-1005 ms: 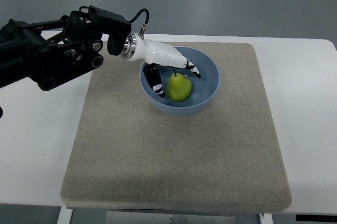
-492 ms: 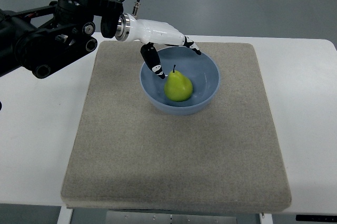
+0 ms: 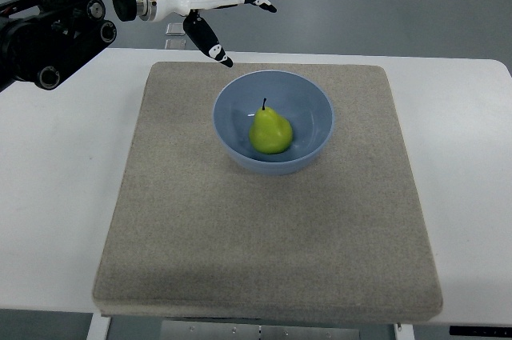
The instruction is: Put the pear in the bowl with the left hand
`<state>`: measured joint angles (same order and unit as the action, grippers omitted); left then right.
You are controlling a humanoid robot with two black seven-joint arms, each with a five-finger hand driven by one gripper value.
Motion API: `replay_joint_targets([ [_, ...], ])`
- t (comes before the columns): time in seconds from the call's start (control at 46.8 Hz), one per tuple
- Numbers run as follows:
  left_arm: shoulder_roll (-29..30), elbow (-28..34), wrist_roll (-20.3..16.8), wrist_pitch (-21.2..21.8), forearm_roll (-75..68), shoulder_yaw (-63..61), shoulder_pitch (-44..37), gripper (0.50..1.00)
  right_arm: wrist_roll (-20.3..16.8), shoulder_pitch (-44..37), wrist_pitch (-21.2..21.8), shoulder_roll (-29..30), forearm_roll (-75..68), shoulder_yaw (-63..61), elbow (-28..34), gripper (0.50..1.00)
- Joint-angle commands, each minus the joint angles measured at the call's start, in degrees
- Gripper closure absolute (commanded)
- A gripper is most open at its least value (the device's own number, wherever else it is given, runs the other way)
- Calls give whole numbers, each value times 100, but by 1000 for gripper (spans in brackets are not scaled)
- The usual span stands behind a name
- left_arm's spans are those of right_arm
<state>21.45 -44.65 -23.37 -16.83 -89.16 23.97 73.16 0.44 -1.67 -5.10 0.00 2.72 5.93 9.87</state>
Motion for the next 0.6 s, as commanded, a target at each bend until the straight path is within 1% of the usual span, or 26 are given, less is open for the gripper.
replay_joint_targets([
  [0.0,-9,255,8,179,416,-51,-21,536,0,0,0,0,0,4,7,576],
  [0.171,-53,887,8,496,1181,-51,-38,536,0,0,0,0,0,-5,-2,576],
  [0.363,-141,1635,16,812,2543,-42,-196,536,0,0,0,0,0,4,-2,576],
  [0.47,-299,1951,25,900,3307,-42,-284,536,0,9,0,0,0,-5,6,576],
  [0.577,-413,2083,51,997,4239,-7,-477,536,0,9,-8,0,0,4,-2,576],
])
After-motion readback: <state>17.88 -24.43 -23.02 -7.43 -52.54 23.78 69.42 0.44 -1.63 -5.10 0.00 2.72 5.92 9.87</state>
